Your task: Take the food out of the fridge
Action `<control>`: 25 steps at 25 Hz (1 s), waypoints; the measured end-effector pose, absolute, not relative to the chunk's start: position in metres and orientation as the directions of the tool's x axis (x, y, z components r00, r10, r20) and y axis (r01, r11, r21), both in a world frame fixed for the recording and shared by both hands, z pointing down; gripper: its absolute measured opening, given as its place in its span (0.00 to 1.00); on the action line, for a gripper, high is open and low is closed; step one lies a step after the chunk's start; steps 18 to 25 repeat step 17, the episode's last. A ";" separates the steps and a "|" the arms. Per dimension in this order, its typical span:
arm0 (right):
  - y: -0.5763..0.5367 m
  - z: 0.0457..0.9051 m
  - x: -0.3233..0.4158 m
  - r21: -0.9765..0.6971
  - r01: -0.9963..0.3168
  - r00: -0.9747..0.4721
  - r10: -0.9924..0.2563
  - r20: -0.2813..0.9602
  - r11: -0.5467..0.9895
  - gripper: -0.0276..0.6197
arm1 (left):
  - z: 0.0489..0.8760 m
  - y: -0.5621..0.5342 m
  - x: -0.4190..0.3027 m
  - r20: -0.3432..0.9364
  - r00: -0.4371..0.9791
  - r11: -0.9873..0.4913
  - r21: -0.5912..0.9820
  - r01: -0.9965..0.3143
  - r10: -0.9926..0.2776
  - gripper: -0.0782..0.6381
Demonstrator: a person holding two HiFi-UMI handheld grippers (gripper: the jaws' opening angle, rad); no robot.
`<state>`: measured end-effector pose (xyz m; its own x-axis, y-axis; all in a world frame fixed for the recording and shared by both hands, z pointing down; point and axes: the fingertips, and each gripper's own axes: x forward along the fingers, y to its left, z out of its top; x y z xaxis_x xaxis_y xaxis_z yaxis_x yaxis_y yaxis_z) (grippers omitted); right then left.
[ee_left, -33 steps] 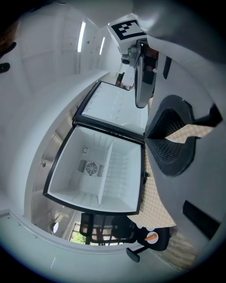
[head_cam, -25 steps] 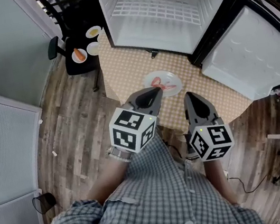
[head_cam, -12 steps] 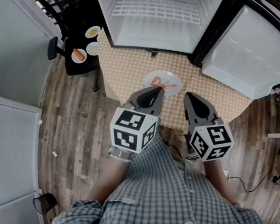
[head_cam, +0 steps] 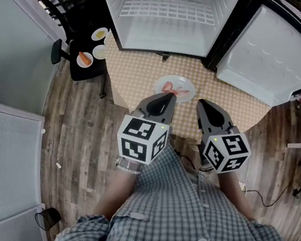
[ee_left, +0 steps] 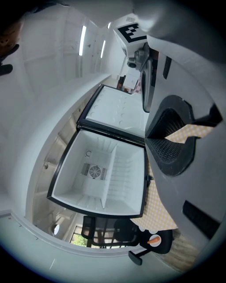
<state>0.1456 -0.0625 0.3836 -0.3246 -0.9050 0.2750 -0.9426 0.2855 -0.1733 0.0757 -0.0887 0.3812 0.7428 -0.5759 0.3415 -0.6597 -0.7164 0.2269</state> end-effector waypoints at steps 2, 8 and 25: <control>-0.062 0.384 0.146 -0.177 -0.942 -0.324 -0.906 0.273 0.284 0.06 | 0.381 -0.088 0.076 0.339 0.745 -0.717 0.230 -0.658 -0.574 0.12; -0.061 0.383 0.146 -0.177 -0.942 -0.325 -0.905 0.274 0.284 0.06 | 0.380 -0.086 0.076 0.334 0.748 -0.717 0.236 -0.656 -0.574 0.12; -0.057 0.385 0.151 -0.193 -0.944 -0.314 -0.908 0.276 0.267 0.06 | 0.380 -0.083 0.079 0.329 0.753 -0.721 0.239 -0.650 -0.570 0.12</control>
